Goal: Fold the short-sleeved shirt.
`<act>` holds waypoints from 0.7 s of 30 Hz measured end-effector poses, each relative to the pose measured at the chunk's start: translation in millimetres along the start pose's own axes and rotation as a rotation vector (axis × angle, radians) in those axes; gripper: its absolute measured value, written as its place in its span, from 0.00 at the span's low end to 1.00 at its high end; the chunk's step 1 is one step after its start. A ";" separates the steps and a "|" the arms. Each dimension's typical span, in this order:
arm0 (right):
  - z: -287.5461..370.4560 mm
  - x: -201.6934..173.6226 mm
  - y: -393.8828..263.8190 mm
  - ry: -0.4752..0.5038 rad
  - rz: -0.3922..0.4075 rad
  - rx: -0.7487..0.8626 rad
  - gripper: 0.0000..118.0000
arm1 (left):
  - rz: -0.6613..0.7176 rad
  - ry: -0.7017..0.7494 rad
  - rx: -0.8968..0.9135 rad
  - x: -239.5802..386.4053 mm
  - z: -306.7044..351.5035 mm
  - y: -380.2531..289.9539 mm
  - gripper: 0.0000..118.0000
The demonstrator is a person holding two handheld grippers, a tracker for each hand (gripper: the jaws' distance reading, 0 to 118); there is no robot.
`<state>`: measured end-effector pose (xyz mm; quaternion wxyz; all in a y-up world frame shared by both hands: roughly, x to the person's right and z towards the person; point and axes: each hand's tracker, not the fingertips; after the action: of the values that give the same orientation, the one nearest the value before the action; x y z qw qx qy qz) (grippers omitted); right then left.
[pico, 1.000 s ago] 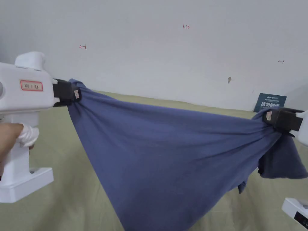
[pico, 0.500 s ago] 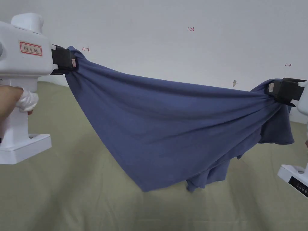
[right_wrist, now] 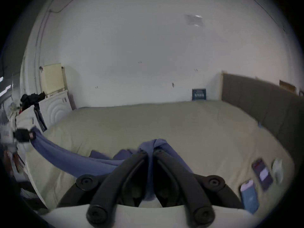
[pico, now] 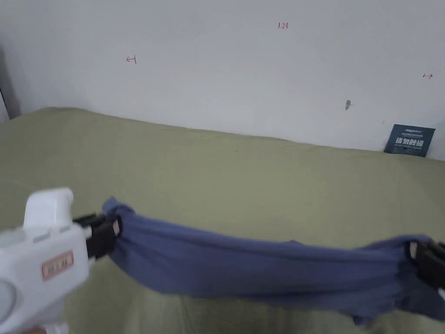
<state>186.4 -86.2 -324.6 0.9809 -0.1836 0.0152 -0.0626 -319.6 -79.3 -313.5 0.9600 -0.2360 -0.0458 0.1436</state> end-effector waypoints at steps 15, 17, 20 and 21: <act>67.8 -0.4 -126.8 -0.062 -0.058 -0.215 0.02 | 0.193 0.159 -0.185 -38.8 58.4 -131.2 0.04; 66.3 0.5 -132.1 -0.080 -0.082 -0.245 0.08 | 0.180 0.162 -0.199 -41.9 55.6 -137.3 0.29; 72.3 -0.5 -135.3 -0.072 -0.097 -0.244 0.83 | 0.178 0.166 -0.204 -41.3 55.2 -144.4 0.88; 74.8 -0.2 -135.6 -0.070 -0.094 -0.238 0.83 | 0.177 0.176 -0.201 -41.5 55.8 -145.4 0.88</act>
<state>174.2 -184.8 -205.7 0.9480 -0.3015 -0.0204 -0.0999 -331.0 -190.3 -197.2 0.9154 -0.3457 0.0452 0.2013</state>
